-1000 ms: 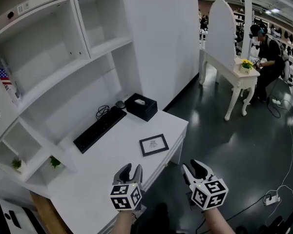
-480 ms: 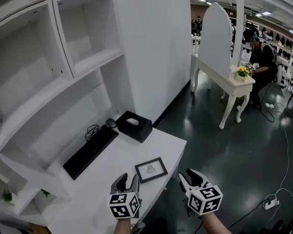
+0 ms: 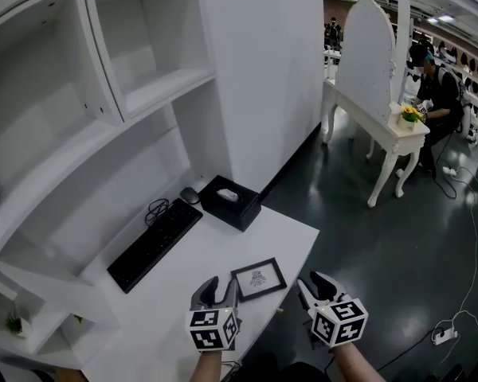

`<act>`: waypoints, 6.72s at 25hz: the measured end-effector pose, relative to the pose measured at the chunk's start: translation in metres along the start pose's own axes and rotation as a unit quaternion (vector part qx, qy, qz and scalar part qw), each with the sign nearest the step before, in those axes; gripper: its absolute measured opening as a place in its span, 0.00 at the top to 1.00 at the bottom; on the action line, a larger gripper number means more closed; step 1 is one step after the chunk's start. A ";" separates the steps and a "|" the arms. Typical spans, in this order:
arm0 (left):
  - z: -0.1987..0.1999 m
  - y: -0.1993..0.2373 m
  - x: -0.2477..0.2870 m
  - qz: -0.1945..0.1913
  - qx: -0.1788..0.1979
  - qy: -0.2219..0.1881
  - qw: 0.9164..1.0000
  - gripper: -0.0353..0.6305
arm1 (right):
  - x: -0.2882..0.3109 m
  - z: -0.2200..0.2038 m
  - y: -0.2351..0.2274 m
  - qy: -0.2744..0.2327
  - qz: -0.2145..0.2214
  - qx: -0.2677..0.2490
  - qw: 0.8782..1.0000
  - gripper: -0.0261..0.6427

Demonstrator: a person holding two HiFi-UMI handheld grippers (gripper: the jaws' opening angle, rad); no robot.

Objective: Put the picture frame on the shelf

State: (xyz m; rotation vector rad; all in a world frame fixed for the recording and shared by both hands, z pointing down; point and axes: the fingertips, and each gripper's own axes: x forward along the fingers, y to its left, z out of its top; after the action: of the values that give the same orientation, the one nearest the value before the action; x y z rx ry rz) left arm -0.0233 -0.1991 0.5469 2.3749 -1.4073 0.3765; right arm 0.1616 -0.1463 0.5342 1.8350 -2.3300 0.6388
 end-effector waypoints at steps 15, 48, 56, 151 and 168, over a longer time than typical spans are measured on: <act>0.005 0.010 0.002 0.057 -0.012 -0.010 0.998 0.73 | 0.035 0.001 -0.003 0.026 0.056 -0.027 0.998 0.75; -0.098 0.029 0.097 0.096 -0.055 0.158 0.981 0.73 | 0.075 -0.039 -0.030 0.102 0.090 -0.024 0.990 0.75; -0.113 0.030 0.105 0.093 -0.063 0.191 0.975 0.73 | 0.079 -0.046 -0.033 0.114 0.084 -0.021 0.990 0.75; 0.049 0.067 -0.073 0.342 -0.053 -0.066 0.936 0.85 | 0.115 0.032 0.131 0.061 0.250 -0.160 0.953 0.86; 0.176 0.107 -0.197 0.416 -0.009 -0.192 0.889 0.85 | 0.084 0.159 0.266 -0.078 0.359 -0.196 0.909 0.86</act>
State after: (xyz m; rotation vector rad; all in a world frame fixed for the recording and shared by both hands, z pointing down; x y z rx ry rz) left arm -0.2023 -0.1670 0.3272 1.7536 -2.5724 0.0809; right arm -0.0855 -0.2356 0.3500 0.8595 -2.9541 0.0409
